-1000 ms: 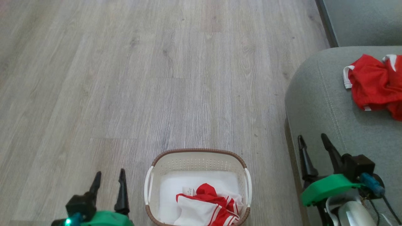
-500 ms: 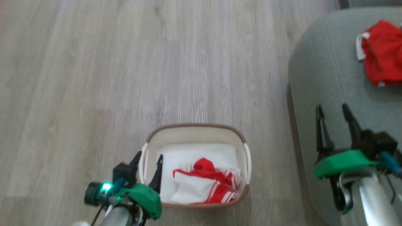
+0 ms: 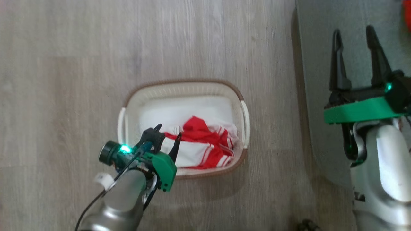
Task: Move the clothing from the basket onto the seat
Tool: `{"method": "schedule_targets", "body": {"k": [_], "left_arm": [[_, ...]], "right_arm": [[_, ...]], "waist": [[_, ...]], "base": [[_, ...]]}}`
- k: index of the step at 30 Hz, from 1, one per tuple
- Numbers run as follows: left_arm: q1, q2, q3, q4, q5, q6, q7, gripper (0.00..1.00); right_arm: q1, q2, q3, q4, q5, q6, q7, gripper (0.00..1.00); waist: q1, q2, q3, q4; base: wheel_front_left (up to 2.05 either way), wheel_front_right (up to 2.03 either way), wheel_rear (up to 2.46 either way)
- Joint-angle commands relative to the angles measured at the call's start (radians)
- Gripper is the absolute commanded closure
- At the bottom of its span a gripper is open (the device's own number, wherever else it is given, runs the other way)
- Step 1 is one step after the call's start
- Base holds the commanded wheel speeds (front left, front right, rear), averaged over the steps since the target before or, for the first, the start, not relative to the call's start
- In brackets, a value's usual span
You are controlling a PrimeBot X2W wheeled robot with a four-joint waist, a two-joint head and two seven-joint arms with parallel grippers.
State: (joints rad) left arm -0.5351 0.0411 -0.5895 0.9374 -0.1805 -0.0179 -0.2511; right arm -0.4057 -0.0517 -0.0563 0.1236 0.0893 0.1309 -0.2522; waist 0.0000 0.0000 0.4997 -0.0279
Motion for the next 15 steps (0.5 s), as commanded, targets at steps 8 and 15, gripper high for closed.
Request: {"method": "schedule_targets", "body": {"k": [8, 15], "left_arm": [[-0.131, 0.009, -0.105, 0.115, -0.019, -0.022, 0.022, 0.00], [-0.200, 0.009, -0.186, 0.192, -0.023, -0.041, 0.069, 0.00]], "right_arm": [[-0.062, 0.001, 0.030, -0.086, -0.001, 0.000, -0.010, 0.00], [-0.092, 0.001, 0.049, -0.141, -0.003, 0.000, -0.010, 0.00]], "waist": [[0.0000, 0.0000, 0.217, -0.070], [0.0000, 0.0000, 0.296, -0.094]], "base": [[0.00, 0.00, 0.00], [0.00, 0.00, 0.00]]}}
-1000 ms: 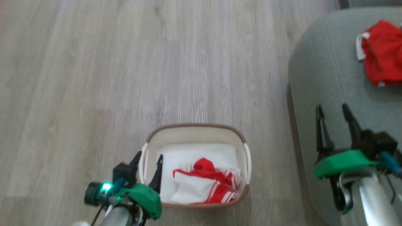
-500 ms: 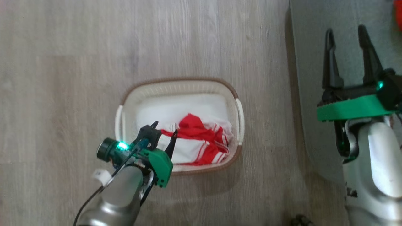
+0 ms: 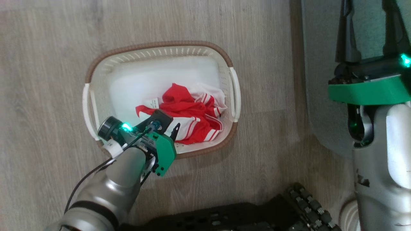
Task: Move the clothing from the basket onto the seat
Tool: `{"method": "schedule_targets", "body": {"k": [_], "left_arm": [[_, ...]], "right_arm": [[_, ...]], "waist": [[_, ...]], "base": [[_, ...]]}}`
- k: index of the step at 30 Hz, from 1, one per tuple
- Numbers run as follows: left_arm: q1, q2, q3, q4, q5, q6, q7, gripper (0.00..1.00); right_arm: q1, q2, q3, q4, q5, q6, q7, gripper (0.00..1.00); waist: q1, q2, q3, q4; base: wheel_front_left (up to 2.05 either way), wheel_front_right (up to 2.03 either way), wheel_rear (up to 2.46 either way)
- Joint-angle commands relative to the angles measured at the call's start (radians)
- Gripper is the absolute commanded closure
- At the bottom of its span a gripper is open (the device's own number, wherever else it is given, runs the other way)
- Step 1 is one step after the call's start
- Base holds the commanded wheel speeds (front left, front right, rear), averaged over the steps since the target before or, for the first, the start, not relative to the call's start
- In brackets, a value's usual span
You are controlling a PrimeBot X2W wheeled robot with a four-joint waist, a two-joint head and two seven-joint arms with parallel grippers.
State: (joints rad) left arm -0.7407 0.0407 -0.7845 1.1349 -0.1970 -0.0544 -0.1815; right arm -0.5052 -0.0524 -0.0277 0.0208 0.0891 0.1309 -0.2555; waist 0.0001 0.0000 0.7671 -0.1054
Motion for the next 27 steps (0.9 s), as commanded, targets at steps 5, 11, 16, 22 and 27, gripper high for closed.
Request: {"method": "schedule_targets", "body": {"k": [5, 11, 16, 22, 27], "left_arm": [[-0.038, 0.010, -0.030, 0.035, -0.005, 0.004, 0.011, 0.00], [-0.077, 0.010, -0.055, 0.089, 0.002, 0.022, 0.027, 0.00], [-0.096, 0.010, -0.064, 0.115, -0.008, 0.020, 0.042, 0.00], [-0.095, 0.010, -0.064, 0.125, -0.039, 0.018, 0.051, 1.00], [-0.084, 0.010, -0.067, 0.116, -0.065, 0.022, 0.024, 1.00]], "right_arm": [[-0.007, 0.002, 0.036, -0.069, 0.000, 0.000, -0.006, 0.00], [-0.007, 0.002, 0.045, -0.087, 0.004, 0.000, -0.006, 0.00], [-0.007, 0.002, 0.043, -0.090, 0.005, 0.000, -0.006, 0.00], [-0.010, 0.002, 0.045, -0.088, 0.006, 0.000, -0.006, 0.00], [-0.012, 0.002, 0.047, -0.071, 0.012, 0.000, -0.006, 0.00]], "waist": [[-0.0001, 0.0000, 0.072, -0.029], [-0.0001, 0.0000, 0.105, -0.039], [-0.0001, 0.0000, 0.125, -0.043], [-0.0001, 0.0000, 0.128, -0.048], [-0.0001, 0.0000, 0.099, -0.047]], "base": [[0.00, 0.00, 0.00], [0.00, 0.00, 0.00], [0.00, 0.00, 0.00], [0.00, 0.00, 0.00], [0.00, 0.00, 0.00]]}}
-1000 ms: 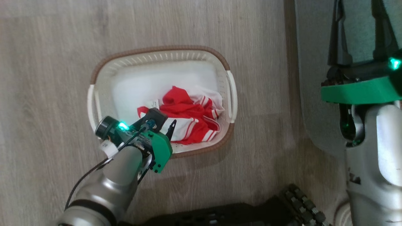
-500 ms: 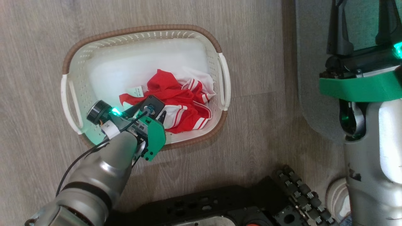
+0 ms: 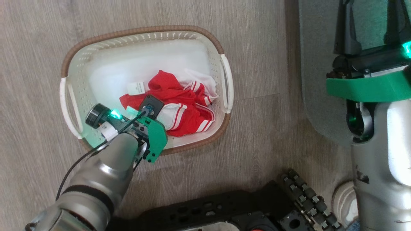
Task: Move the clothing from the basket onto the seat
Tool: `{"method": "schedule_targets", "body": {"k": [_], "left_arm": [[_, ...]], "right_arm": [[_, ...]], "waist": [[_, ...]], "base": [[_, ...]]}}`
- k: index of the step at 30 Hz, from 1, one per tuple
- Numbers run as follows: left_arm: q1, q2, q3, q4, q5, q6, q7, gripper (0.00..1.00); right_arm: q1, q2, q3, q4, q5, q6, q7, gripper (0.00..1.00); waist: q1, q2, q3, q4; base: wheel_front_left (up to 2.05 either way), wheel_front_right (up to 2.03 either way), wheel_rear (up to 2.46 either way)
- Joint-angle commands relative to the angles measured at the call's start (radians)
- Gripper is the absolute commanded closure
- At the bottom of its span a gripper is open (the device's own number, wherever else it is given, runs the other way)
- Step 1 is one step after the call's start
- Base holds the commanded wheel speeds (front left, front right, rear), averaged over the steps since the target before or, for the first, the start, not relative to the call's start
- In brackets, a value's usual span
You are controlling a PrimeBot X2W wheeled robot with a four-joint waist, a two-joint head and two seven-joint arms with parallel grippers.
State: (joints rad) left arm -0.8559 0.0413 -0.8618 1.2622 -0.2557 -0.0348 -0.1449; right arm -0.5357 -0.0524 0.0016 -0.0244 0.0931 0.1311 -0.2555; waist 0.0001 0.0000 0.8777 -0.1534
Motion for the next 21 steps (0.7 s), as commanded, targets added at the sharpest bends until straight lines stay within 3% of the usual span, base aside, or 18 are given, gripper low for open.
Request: {"method": "schedule_targets", "body": {"k": [1, 12, 21], "left_arm": [[0.036, 0.009, 0.010, -0.014, -0.012, 0.003, -0.020, 1.00], [0.106, 0.009, 0.033, -0.099, -0.102, 0.018, -0.108, 1.00], [0.200, 0.011, 0.114, -0.297, -0.184, 0.040, -0.116, 1.00]], "right_arm": [[0.020, 0.002, 0.018, -0.020, 0.009, 0.000, -0.006, 0.00], [0.067, 0.002, 0.029, 0.071, 0.017, 0.000, -0.006, 0.00], [0.176, 0.002, 0.015, 0.164, 0.008, 0.000, -0.006, 0.00]], "waist": [[-0.0001, 0.0000, -0.022, 0.002], [-0.0001, 0.0000, -0.242, 0.032], [-0.0001, 0.0000, -0.496, 0.089]], "base": [[0.00, 0.00, 0.00], [0.00, 0.00, 0.00], [0.00, 0.00, 0.00]]}}
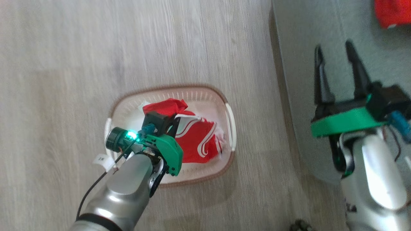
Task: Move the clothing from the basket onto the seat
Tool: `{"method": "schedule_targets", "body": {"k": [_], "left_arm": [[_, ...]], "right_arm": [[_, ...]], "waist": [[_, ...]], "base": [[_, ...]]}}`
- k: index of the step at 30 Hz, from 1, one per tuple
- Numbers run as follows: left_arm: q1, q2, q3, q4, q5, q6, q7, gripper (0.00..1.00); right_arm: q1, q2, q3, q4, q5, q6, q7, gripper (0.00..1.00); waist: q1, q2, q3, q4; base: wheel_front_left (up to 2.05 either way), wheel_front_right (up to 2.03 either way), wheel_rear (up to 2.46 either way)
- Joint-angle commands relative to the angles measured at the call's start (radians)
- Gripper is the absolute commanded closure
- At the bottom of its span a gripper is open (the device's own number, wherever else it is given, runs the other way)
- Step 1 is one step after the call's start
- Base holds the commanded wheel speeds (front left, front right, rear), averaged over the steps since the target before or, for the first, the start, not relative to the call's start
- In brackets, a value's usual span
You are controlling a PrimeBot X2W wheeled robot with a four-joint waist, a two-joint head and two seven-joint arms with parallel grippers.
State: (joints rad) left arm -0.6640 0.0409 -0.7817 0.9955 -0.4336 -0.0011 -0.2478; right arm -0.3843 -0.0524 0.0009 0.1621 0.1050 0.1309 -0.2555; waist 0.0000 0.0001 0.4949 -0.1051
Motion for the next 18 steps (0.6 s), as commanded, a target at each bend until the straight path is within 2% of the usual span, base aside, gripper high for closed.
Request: {"method": "schedule_targets", "body": {"k": [1, 10, 18], "left_arm": [[0.019, 0.014, 0.051, -0.057, -0.012, 0.008, -0.014, 1.00], [0.084, 0.050, 0.122, -0.220, -0.004, 0.021, -0.014, 1.00], [0.077, 0.065, 0.134, -0.301, -0.014, 0.004, -0.001, 1.00]], "right_arm": [[0.039, 0.002, 0.017, -0.012, -0.003, 0.000, -0.006, 0.00], [0.152, 0.002, 0.032, 0.066, 0.013, 0.000, -0.006, 0.00], [0.237, 0.002, 0.057, 0.118, 0.030, 0.000, -0.006, 0.00]], "waist": [[0.0000, -0.0001, -0.138, 0.046], [0.0000, -0.0001, -0.344, 0.082], [0.0000, -0.0001, -0.506, 0.106]], "base": [[0.00, 0.00, 0.00], [0.00, 0.00, 0.00], [0.00, 0.00, 0.00]]}}
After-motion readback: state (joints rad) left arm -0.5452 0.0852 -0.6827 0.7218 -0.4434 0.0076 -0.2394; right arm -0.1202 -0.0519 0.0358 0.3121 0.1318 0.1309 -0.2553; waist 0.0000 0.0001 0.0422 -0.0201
